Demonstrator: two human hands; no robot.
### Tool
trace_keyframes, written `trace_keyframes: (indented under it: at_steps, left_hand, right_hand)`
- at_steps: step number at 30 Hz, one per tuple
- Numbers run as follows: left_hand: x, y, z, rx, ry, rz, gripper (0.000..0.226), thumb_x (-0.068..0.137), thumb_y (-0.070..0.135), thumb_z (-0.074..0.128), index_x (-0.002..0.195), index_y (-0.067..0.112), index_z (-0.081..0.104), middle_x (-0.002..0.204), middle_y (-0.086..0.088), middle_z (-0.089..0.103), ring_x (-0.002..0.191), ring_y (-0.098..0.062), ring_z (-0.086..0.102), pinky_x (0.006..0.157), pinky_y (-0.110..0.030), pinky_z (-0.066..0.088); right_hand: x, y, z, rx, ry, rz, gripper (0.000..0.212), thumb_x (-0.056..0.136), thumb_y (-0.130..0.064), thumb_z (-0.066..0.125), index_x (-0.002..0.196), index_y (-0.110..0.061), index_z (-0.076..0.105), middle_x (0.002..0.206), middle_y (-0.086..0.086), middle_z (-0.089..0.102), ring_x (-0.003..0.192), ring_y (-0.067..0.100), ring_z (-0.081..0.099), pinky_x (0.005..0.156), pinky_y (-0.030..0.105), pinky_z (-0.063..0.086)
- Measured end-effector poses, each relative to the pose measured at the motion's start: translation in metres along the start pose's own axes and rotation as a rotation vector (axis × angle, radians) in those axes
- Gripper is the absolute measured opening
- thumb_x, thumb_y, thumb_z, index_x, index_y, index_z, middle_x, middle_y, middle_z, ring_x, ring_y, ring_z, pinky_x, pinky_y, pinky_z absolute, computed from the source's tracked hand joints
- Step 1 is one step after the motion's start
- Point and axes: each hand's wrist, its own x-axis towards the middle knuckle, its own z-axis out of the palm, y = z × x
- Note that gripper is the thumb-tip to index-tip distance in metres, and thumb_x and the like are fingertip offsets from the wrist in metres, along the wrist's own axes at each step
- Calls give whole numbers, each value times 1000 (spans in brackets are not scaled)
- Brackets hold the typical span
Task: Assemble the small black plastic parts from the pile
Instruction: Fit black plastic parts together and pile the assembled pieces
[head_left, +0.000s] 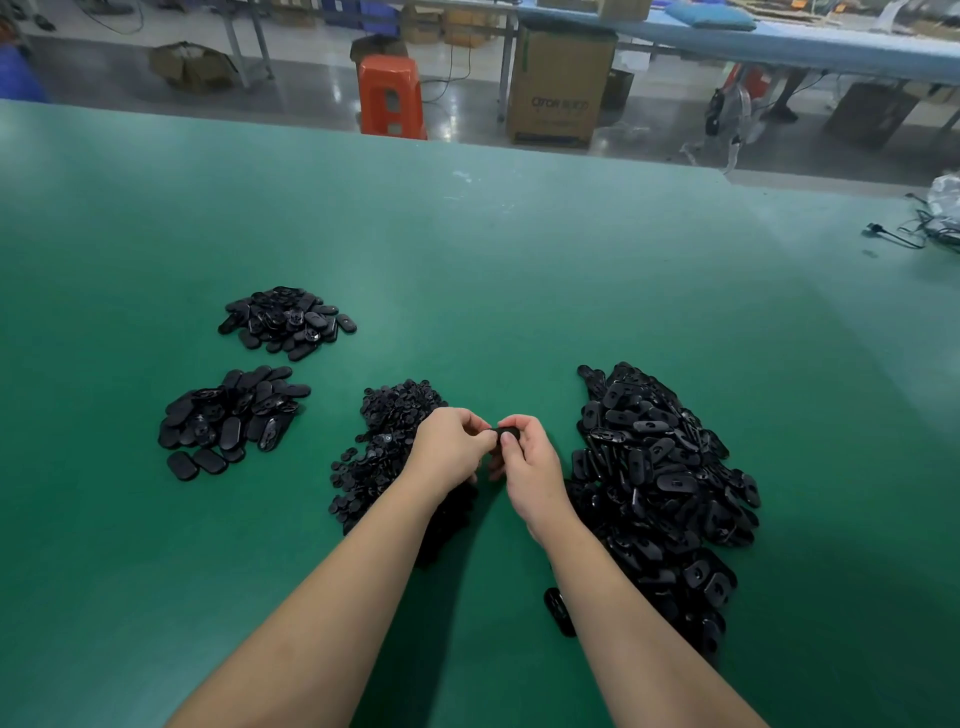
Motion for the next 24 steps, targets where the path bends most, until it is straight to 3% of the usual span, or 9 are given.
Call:
trace_keyframes:
  at_steps: [3, 8, 16, 24]
  left_hand:
    - [1, 0, -1, 40, -28, -10, 10, 88, 22, 67, 80, 19, 71, 40, 8, 57, 32, -13, 50, 40, -16, 36]
    - [1, -2, -1, 47, -8, -10, 13, 87, 23, 68, 74, 19, 69, 43, 8, 56, 32, -11, 48, 45, -19, 38]
    - [-2, 2, -3, 86, 2, -10, 14, 86, 23, 68, 73, 19, 68, 48, 9, 57, 34, -8, 47, 49, -21, 41]
    - [-10, 10, -4, 29, -50, -21, 13, 86, 22, 66, 79, 13, 62, 48, 1, 65, 33, -13, 56, 37, -16, 40]
  right_hand:
    - [1, 3, 0, -7, -5, -4, 20, 103, -12, 46, 99, -29, 55, 87, -1, 66, 69, 9, 59, 65, 33, 53]
    - [1, 3, 1, -76, -11, 4, 20, 103, -17, 46, 101, -35, 55, 87, -2, 67, 64, 8, 60, 60, 26, 50]
    - [1, 3, 1, -118, -23, -1, 19, 103, -19, 46, 97, -36, 54, 81, -4, 66, 60, 10, 59, 64, 37, 54]
    - [-4, -1, 0, -143, -16, 5, 16, 97, -29, 46, 94, -42, 57, 90, -4, 68, 80, 19, 63, 77, 44, 54]
